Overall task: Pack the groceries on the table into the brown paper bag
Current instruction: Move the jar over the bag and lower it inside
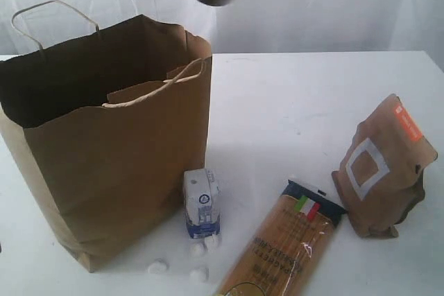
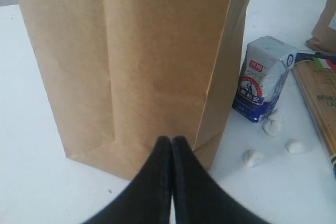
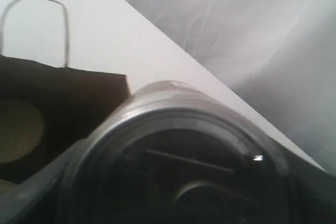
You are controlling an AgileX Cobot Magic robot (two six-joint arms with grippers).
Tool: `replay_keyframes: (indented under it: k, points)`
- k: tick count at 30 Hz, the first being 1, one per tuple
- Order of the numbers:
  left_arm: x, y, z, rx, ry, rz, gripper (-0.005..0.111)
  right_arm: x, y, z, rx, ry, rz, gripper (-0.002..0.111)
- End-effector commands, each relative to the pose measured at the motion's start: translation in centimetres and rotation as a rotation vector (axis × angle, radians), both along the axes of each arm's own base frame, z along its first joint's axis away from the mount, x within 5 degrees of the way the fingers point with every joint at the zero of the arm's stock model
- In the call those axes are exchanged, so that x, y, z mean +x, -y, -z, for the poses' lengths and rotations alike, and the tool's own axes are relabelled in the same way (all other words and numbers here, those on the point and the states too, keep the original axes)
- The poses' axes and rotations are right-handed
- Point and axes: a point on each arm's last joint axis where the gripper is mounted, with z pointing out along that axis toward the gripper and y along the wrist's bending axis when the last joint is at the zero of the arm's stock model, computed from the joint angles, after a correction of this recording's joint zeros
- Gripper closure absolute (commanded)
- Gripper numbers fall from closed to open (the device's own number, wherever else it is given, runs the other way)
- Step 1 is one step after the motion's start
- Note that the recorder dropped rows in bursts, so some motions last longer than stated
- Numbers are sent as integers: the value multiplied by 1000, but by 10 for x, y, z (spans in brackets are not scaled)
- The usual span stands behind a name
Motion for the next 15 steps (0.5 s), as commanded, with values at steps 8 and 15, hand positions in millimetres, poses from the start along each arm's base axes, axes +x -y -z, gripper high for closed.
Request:
replay_keyframes:
  k: [8,15]
  points:
    - [0,0,1,-8,0,-3,106,-40,-41,-6,-25,17,-193,97]
    - [0,0,1,-8,0,-3,106,-34,-66,16,-68,-24,-230,97]
